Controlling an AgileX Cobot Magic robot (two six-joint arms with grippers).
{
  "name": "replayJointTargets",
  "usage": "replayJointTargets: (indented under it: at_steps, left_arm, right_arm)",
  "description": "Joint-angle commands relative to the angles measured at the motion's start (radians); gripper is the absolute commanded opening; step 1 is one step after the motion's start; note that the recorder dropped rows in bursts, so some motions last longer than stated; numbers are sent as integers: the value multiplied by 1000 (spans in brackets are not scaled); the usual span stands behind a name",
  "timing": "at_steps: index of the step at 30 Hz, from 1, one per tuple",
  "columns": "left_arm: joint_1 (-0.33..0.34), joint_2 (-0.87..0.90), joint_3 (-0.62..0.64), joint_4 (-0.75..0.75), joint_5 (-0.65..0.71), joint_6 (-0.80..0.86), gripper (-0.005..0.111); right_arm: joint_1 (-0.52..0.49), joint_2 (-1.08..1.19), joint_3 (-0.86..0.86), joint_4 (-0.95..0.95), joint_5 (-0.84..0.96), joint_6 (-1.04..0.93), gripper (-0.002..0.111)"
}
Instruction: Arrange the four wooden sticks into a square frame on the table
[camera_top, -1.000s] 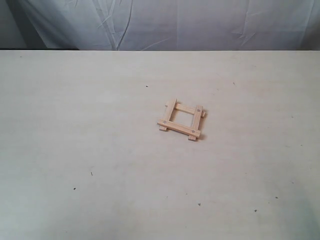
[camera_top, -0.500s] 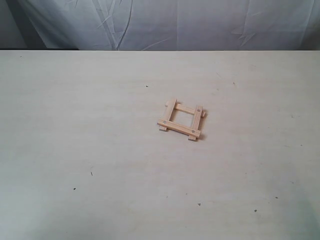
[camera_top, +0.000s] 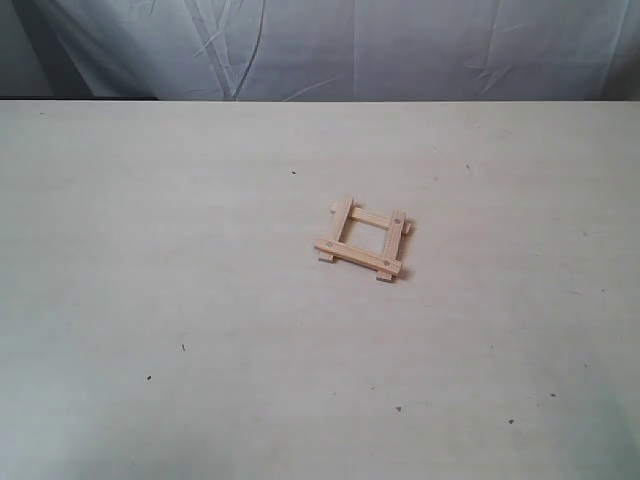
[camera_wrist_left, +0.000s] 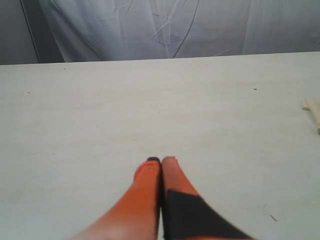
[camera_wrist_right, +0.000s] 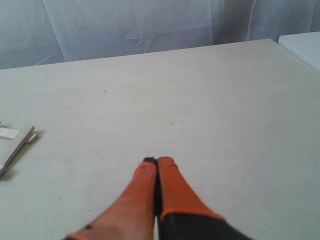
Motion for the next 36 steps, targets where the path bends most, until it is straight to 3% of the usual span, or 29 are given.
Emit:
replayJointTargets:
  at_steps: [1,36]
  left_arm:
    - [1,-6,4,4,-13,-4,0]
    - [1,-6,4,18,-13,-4,0]
  right_arm:
    - [-4,-6,3,0,-11,-7,-1]
    - [-4,-6,3,0,-15,-7,-1]
